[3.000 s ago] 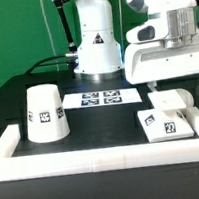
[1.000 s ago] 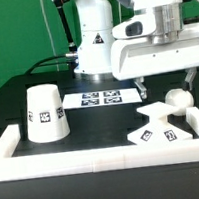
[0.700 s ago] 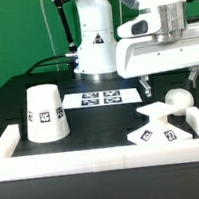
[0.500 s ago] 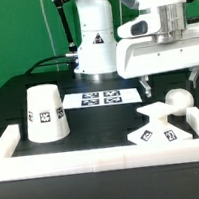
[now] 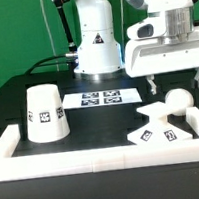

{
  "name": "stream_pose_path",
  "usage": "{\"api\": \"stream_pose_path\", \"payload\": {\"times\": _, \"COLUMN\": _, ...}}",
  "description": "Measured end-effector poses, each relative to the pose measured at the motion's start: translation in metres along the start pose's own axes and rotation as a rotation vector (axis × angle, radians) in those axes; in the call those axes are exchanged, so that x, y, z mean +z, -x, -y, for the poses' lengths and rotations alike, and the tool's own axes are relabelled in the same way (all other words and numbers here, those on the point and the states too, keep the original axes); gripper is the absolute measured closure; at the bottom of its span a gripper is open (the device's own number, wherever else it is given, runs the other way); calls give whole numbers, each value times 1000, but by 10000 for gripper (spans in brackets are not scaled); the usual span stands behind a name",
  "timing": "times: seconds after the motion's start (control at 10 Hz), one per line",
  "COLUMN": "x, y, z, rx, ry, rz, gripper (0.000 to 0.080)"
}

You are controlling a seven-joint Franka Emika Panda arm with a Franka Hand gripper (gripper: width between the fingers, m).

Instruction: Assemble lamp

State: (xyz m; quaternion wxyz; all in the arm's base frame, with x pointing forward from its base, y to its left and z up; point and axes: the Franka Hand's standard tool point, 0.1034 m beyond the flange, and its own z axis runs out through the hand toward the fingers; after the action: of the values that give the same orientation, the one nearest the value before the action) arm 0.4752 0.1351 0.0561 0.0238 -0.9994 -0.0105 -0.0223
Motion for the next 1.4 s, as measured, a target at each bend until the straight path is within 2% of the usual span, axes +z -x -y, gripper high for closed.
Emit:
{"api": "stream_pose_path", "payload": {"times": 0.2, "x": 1, "y": 4, "z": -1, "rx": 2, "ry": 7, "rz": 47, "gripper": 100}}
{"api": "stream_pose_path", "payload": {"times": 0.3, "x": 0, "y": 5, "z": -2, "rx": 16, "ry": 17, "rz": 148, "gripper": 100}}
{"api": "stream_pose_path", "payload": {"times": 0.4, "x": -1, "y": 0, "z": -1, "rx": 19, "ry": 20, "rz": 193, "gripper": 100}}
{"api": "stream_pose_path", "payload": {"times": 0.6, "x": -5, "y": 0, "z": 0, "rx": 6, "ry": 29, "rz": 328, "gripper": 100}}
{"api": "stream_pose_path", "payload": {"times": 0.7, "x": -10, "y": -3, "z": 0, "rx": -20, "ry": 23, "rz": 354, "gripper": 100}}
{"api": "stream_pose_path", "payload": {"times": 0.9, "x": -13, "y": -4, "z": -4, "rx": -75, "ry": -21, "rz": 440, "gripper": 100}}
{"api": "stream_pose_path", "payload": {"times": 1.1, "x": -12, "y": 6, "z": -3, "rx": -71, "ry": -15, "rz": 585, "gripper": 100}}
{"api": "stream_pose_path", "payload": {"times": 1.4, "x": -7, "y": 10, "z": 4, "rx": -43, "ry": 5, "rz": 779, "gripper": 100}}
